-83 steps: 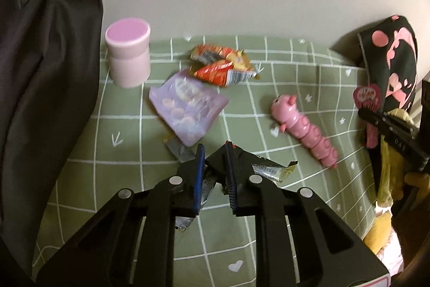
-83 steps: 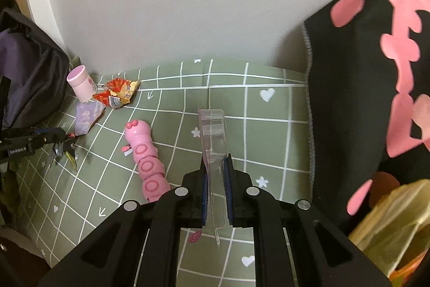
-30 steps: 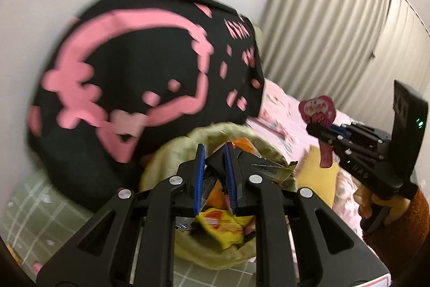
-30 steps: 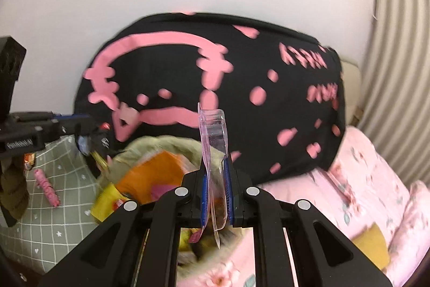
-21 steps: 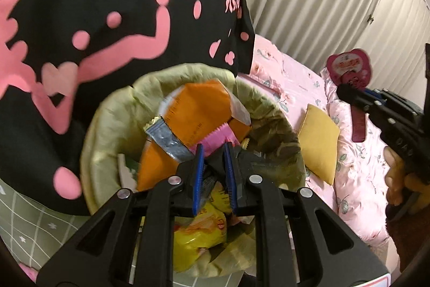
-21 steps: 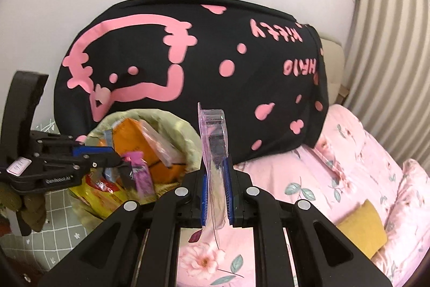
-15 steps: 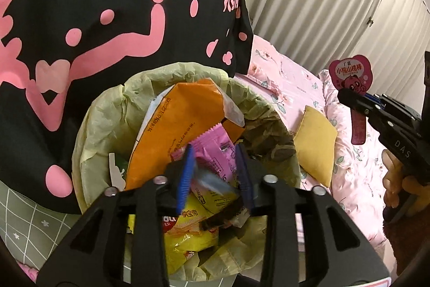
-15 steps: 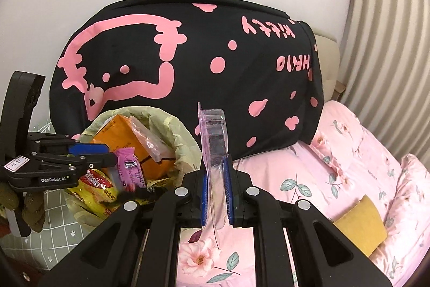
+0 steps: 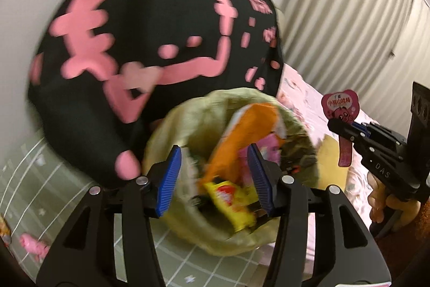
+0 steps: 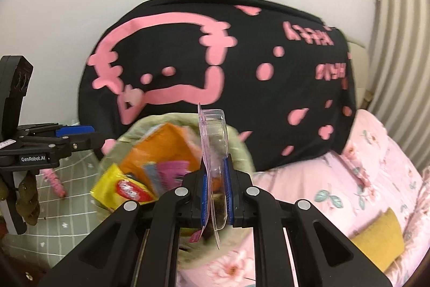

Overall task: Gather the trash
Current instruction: 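Open the left tool to drop the grey wrapper into the bag, then move both tools back toward the red-gold wrapper and lilac candy pack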

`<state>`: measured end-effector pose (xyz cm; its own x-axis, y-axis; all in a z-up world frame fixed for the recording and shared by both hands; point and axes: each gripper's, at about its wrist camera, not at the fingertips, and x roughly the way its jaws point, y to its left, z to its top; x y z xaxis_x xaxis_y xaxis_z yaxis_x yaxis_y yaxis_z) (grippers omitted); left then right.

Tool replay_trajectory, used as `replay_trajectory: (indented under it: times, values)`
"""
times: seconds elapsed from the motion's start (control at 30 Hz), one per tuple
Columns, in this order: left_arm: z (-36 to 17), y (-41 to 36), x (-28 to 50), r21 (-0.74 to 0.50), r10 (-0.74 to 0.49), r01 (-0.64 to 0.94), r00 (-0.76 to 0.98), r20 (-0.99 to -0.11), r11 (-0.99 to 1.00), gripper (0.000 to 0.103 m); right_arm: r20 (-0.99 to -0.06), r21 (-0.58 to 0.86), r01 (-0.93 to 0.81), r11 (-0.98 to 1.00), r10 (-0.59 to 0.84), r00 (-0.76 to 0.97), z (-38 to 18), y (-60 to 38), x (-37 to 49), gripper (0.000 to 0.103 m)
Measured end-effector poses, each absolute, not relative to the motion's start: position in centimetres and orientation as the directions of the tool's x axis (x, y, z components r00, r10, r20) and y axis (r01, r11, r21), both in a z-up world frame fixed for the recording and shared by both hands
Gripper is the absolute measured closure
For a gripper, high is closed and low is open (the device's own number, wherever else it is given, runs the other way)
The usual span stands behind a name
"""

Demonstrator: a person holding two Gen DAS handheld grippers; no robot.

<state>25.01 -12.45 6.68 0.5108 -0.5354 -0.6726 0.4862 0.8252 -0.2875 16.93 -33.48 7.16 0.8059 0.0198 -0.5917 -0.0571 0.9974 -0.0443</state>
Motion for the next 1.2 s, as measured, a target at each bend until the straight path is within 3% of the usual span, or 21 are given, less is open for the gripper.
replay_trajectory:
  times: [0.23,0.53,0.6,0.67,0.7,1.0,1.2]
  values:
    - [5.3,-6.4,24.6,-0.309,-0.464,0.355,0.55,-0.694,0.882,0.054,-0.625,-0.016,-0.143,0.99,0.102,0.774,5.7,-29.8,19.4,0.091]
    - [3.4,-1.7,23.4,-0.337,-0.418,0.246,0.555,-0.719,0.909,0.054,-0.662,-0.033,-0.145,0.989,0.086,0.745,3.9,-28.6,20.8,0.09]
    - [3.1,-1.3,23.3,-0.341,-0.413,0.233,0.555,-0.722,0.91,0.054,-0.665,-0.046,-0.145,0.988,0.078,0.743,3.7,-28.5,20.9,0.086]
    - [2.8,-0.8,23.2,-0.341,-0.407,0.224,0.553,-0.727,0.913,0.054,-0.67,-0.055,-0.149,0.987,0.074,0.739,3.5,-28.4,21.0,0.067]
    - [2.7,-0.7,23.1,-0.34,-0.404,0.221,0.552,-0.729,0.914,0.054,-0.671,-0.06,-0.15,0.987,0.071,0.738,3.3,-28.4,20.9,0.066]
    - [1.6,2.6,22.3,-0.337,-0.358,0.149,0.574,-0.736,0.93,0.054,-0.644,-0.088,-0.139,0.986,0.05,0.764,4.5,-28.1,20.7,0.065]
    - [0.7,7.6,21.1,-0.352,-0.291,0.019,0.608,-0.739,0.936,0.054,-0.598,-0.087,-0.184,0.979,0.096,0.796,6.8,-25.9,20.6,0.065]
